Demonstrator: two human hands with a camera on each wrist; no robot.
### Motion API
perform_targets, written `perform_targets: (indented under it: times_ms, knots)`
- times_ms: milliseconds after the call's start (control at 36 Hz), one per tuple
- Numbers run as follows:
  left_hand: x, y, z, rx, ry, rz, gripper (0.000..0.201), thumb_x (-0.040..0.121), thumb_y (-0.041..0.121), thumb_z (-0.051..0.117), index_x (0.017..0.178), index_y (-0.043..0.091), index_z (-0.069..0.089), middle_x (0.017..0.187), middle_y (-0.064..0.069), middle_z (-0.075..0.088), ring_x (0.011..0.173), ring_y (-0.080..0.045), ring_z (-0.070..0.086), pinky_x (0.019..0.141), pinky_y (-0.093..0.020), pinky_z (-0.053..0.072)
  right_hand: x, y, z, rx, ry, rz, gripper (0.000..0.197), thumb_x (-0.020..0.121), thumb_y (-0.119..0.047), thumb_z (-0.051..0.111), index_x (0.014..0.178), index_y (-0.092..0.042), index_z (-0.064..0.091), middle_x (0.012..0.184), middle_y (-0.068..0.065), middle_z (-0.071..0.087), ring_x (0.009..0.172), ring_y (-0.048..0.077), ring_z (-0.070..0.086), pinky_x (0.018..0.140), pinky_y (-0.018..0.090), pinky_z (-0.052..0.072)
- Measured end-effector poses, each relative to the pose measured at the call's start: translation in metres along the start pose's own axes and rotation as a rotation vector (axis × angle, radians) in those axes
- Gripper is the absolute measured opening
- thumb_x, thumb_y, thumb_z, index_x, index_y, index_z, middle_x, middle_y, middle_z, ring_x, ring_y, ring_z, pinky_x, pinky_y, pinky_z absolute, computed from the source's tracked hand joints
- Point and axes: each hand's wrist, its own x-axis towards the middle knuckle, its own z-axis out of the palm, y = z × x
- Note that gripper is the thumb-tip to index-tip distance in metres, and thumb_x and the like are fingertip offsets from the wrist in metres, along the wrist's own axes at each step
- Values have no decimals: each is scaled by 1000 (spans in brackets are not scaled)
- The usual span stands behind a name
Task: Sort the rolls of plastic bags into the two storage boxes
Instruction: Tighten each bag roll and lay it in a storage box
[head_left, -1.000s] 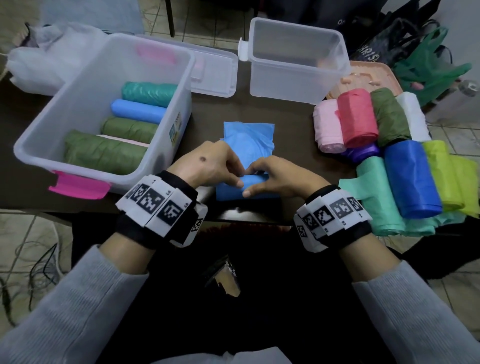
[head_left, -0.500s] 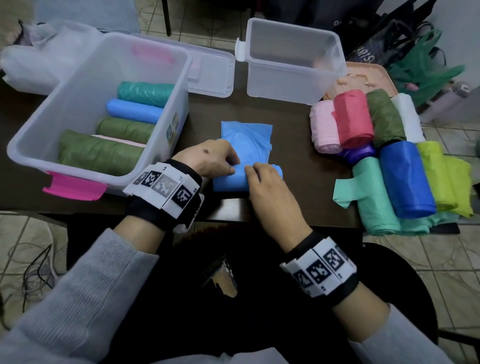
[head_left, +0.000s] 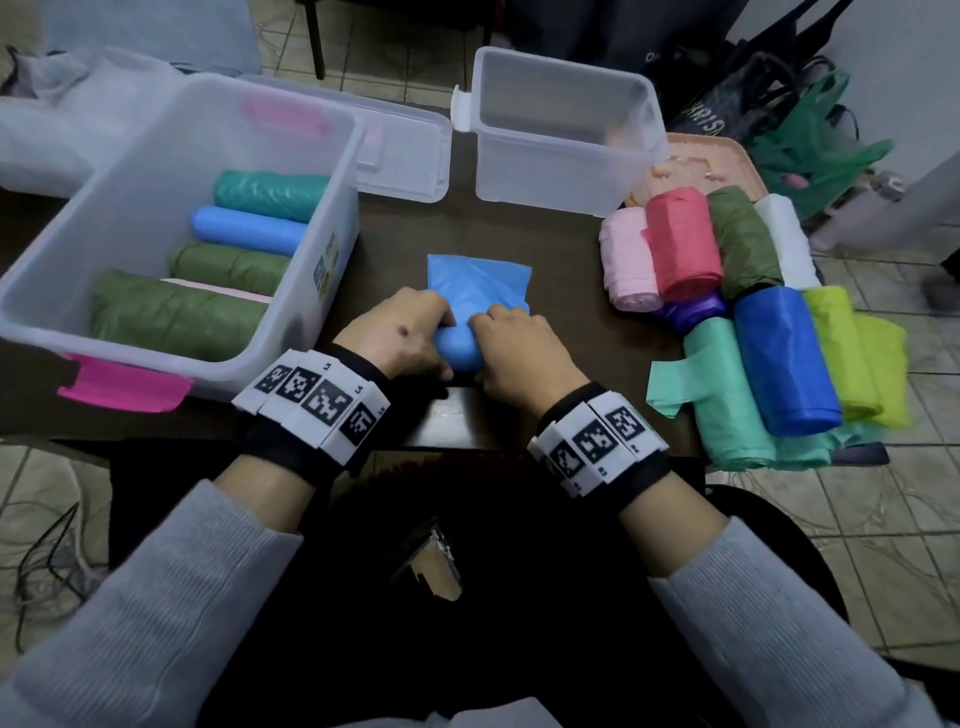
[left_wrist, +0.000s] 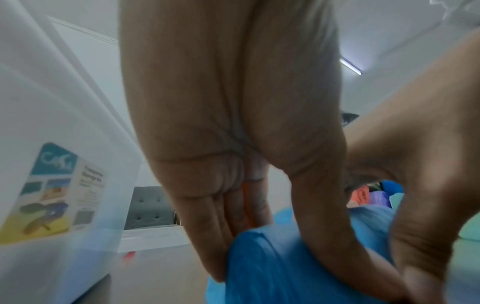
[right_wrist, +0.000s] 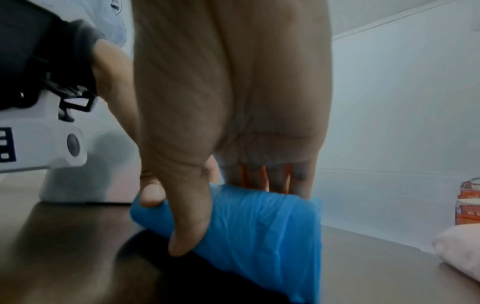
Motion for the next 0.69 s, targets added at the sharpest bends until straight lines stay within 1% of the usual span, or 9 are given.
perform_targets:
  times_ms: [139, 222, 278, 306, 389, 472, 528, 611, 694]
  knots:
    - [-2, 0, -6, 9, -113, 6, 53, 67, 25, 83, 117, 20, 64, 113, -3, 64, 101, -20, 59, 90, -32, 48, -6, 4, -4, 86, -116, -8, 45, 83, -25, 63, 124, -11, 51, 122, 10, 53, 114, 28, 50, 90, 36, 38]
    - [-2, 0, -7, 11, -181, 1, 52, 67, 27, 83, 116, 21, 65, 112, -1, 66, 102, -19, 60, 94, -34, 48, -13, 6, -5, 179, -144, 6, 51, 80, -24, 67, 126, -11, 49, 123, 10, 51, 115, 28, 50, 92, 35, 40]
    - [-2, 1, -8, 7, -203, -10, 54, 68, 27, 83, 119, 20, 64, 115, -1, 65, 105, -19, 59, 97, -34, 46, -20, 3, -4, 161, -63, 7, 55, 81, -19, 65, 130, -11, 42, 128, 11, 42, 117, 29, 44, 94, 37, 41]
    - [-1, 1, -8, 5, -208, -14, 56, 69, 27, 82, 121, 20, 63, 117, -1, 64, 107, -19, 59, 98, -34, 46, -24, 1, -3, 110, 5, 1, 53, 82, -17, 63, 129, -12, 40, 128, 10, 39, 117, 29, 42, 91, 37, 40]
    - [2, 2, -10, 16, -228, -12, 54, 70, 28, 81, 120, 19, 63, 117, -1, 64, 108, -20, 59, 98, -34, 45, -32, -5, 3, 20, 126, -36, 40, 86, -14, 57, 123, -14, 41, 122, 7, 42, 112, 26, 44, 82, 33, 37]
    - [3, 0, -10, 12, -247, 4, 49, 71, 30, 81, 116, 20, 66, 113, -1, 67, 104, -20, 60, 96, -34, 46, -33, -5, 6, 115, 125, -19, 39, 87, -15, 59, 122, -13, 44, 122, 6, 46, 113, 25, 46, 86, 33, 37]
    - [3, -2, -10, -1, -211, 6, 53, 70, 31, 81, 119, 19, 65, 115, 0, 65, 106, -19, 59, 95, -31, 45, -30, -1, 5, 177, 107, -14, 41, 87, -16, 60, 125, -13, 45, 124, 6, 47, 115, 25, 45, 89, 34, 36]
    - [2, -3, -10, -44, -59, 12, 63, 68, 27, 83, 125, 16, 59, 124, -1, 60, 111, -18, 56, 86, -21, 39, -22, 4, 0, 260, 45, -3, 43, 87, -18, 61, 128, -14, 48, 126, 7, 49, 118, 26, 46, 96, 37, 39]
    - [1, -1, -6, -76, 42, 60, 50, 69, 22, 82, 114, 13, 64, 116, -4, 63, 97, -15, 55, 78, -20, 38, -10, 11, -3, 319, -23, 7, 46, 86, -19, 63, 130, -15, 50, 128, 8, 53, 119, 25, 49, 97, 34, 39]
